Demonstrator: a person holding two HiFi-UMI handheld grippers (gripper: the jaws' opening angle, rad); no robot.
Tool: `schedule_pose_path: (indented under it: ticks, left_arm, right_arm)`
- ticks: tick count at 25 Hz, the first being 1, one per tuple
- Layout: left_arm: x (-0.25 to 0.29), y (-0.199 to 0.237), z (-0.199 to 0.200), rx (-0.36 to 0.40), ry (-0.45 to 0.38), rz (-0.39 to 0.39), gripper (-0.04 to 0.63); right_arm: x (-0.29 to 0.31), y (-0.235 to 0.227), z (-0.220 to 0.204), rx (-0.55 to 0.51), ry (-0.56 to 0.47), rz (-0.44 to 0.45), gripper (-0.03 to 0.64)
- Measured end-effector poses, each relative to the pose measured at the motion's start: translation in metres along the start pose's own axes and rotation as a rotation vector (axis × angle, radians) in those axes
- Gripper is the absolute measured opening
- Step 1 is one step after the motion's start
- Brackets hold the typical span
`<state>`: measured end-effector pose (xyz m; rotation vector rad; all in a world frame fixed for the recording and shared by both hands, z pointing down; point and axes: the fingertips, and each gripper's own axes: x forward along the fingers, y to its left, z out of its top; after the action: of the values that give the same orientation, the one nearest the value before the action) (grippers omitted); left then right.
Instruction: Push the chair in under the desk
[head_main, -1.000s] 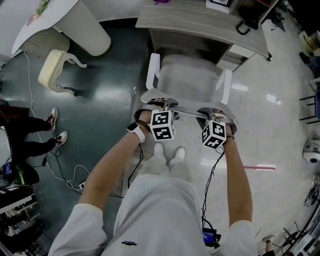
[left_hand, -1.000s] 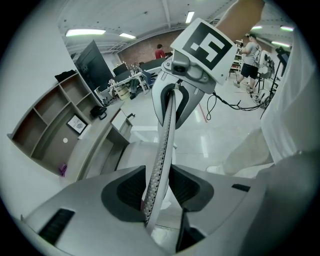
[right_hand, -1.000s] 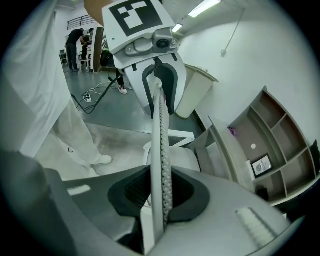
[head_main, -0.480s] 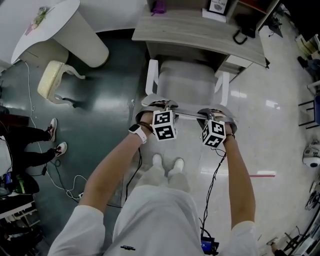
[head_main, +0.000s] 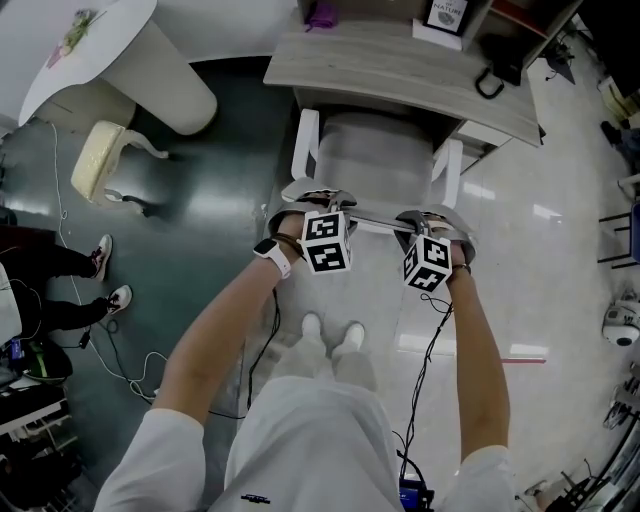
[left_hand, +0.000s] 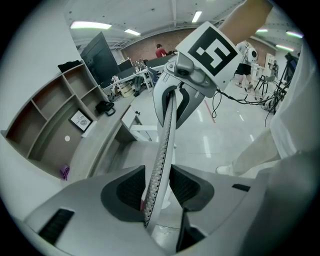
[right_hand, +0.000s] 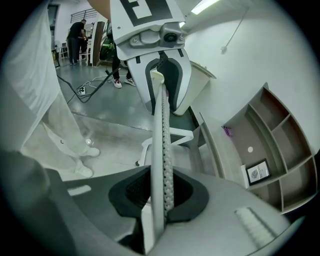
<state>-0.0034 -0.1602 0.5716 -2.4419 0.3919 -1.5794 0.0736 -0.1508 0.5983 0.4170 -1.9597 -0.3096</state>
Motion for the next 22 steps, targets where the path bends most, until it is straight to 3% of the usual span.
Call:
schedule_pose_path:
  ticks: [10, 15, 22]
  left_arm:
    - [0.011, 0.044, -0.008, -0.001, 0.01, -0.007, 0.156]
    - [0.009, 0.05, -0.02, -0.013, 0.033, -0.053, 0.16]
    - [0.008, 0.057, -0.024, -0.008, 0.024, -0.022, 0.162]
  right_arm:
    - [0.019, -0.04, 0.007, -0.002, 0.004, -0.006, 0.061]
    - [0.026, -0.042, 0.018, -0.003, 0.009, -0.04, 0.062]
    - [0.03, -0.048, 0.022, -0.018, 0.001, -0.044, 0.063]
